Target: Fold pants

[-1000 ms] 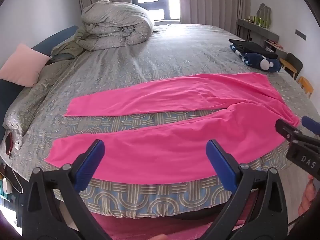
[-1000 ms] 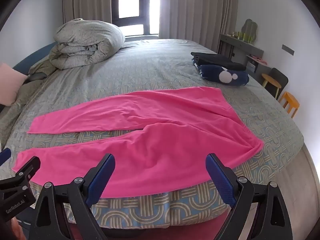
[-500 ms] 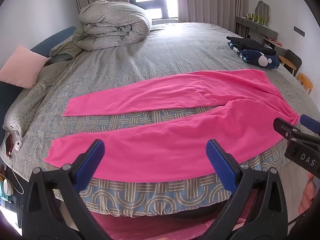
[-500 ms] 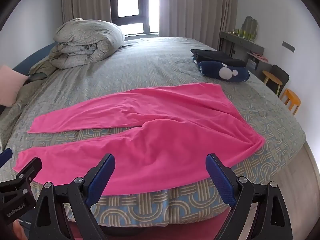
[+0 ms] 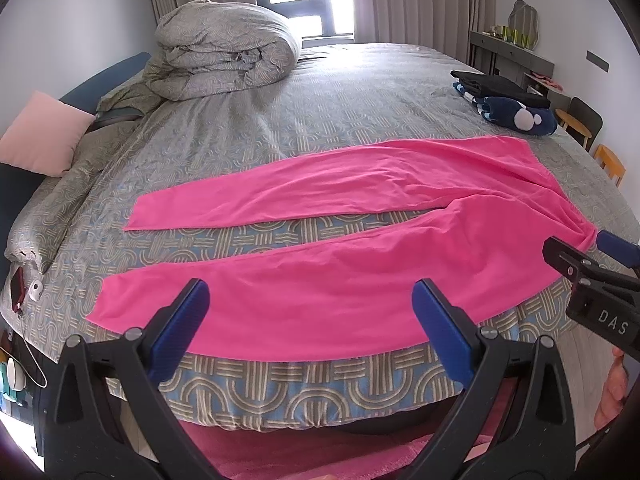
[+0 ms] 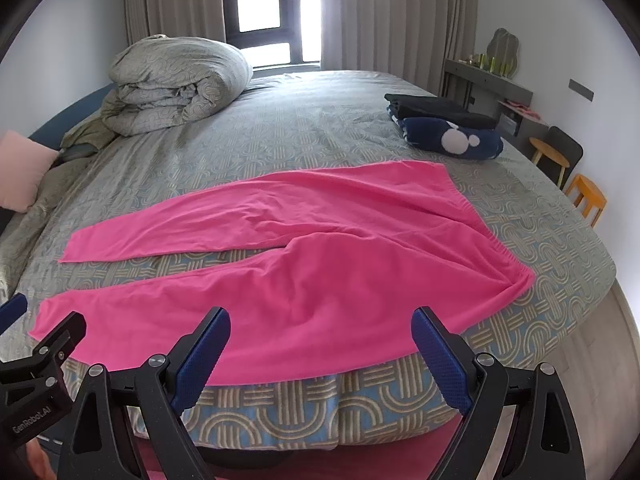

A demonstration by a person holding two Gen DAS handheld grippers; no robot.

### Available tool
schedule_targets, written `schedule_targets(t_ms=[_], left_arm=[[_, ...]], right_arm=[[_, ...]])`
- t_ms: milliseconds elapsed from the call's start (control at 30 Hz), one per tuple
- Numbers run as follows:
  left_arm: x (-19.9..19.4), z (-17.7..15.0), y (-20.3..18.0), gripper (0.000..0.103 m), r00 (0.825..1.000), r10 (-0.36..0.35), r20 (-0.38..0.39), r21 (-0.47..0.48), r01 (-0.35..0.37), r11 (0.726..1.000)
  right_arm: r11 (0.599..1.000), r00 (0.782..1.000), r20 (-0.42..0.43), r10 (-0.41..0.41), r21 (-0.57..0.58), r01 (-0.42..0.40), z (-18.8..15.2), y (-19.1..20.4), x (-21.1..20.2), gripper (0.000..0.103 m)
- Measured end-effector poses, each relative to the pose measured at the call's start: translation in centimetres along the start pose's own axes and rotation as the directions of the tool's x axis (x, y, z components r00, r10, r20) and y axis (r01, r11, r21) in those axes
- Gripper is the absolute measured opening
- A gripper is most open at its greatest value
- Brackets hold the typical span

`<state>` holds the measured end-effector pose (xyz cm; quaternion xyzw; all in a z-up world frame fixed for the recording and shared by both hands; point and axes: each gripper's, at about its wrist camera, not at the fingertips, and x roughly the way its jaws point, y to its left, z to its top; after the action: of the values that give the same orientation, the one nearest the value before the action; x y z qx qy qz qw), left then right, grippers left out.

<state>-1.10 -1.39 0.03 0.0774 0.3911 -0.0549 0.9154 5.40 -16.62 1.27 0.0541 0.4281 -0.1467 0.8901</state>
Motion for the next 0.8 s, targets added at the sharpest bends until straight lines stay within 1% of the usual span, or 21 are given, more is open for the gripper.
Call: schedule_targets(t_ms=[800], left_arm=[[-0.25, -0.15, -0.13, 0.101, 1.0, -0.005, 0.002, -0.003, 0.005, 1.0]], right_arm=[[1.0, 0.999, -0.028, 0.023, 0.019, -0.022, -0.19, -0.5, 0.41, 0.093]])
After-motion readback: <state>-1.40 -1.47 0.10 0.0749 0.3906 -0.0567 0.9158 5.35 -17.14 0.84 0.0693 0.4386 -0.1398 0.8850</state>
